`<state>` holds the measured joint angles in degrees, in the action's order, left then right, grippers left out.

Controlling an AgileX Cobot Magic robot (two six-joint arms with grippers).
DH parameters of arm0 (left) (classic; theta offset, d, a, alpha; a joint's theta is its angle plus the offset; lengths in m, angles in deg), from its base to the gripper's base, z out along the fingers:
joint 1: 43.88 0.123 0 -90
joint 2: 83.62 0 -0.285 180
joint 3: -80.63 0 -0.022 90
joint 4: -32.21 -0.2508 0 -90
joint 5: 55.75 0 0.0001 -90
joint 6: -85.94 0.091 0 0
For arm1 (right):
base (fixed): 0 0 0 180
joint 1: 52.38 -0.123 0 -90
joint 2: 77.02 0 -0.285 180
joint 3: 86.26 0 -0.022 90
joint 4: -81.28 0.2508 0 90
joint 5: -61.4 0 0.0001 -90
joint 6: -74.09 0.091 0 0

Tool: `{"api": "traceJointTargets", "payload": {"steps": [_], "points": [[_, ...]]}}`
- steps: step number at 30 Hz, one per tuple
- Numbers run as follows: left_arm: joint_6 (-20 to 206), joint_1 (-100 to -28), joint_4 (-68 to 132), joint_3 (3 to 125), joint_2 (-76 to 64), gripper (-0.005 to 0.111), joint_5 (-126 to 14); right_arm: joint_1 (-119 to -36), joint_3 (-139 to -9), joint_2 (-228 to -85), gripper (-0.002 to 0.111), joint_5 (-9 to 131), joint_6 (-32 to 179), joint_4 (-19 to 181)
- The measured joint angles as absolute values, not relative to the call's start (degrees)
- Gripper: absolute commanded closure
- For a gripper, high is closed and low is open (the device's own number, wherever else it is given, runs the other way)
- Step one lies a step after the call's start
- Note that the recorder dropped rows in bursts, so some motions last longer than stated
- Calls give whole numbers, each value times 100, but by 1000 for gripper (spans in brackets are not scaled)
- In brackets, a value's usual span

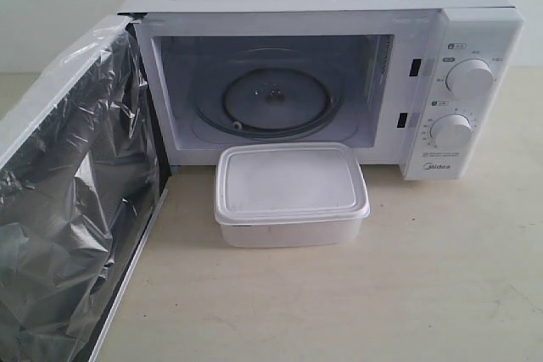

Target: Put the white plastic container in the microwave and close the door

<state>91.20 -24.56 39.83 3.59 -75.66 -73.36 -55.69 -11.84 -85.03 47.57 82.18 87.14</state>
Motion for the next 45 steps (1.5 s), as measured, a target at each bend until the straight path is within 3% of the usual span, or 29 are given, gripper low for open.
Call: {"api": "traceJointTargets", "payload": {"steps": [8,23,29,35,45], "points": [[9120,-2456,3983,359,-7566,102,-7336,-5569,-2037,-8503,108,5557,8240,8829],[9120,-2456,3983,359,-7566,102,-7336,-5569,-2341,-8515,108,6697,9354,9030],[9120,-2456,3983,359,-7566,102,-7336,-5607,-3208,-9308,108,6510,9356,8790],[9120,-2456,3983,359,-7566,102,-7336,-6161,-3658,-10573,108,6661,9537,8560],[9131,-2456,3983,359,-7566,102,-7336,-7667,-3693,-12510,108,8673,10824,7754]]}}
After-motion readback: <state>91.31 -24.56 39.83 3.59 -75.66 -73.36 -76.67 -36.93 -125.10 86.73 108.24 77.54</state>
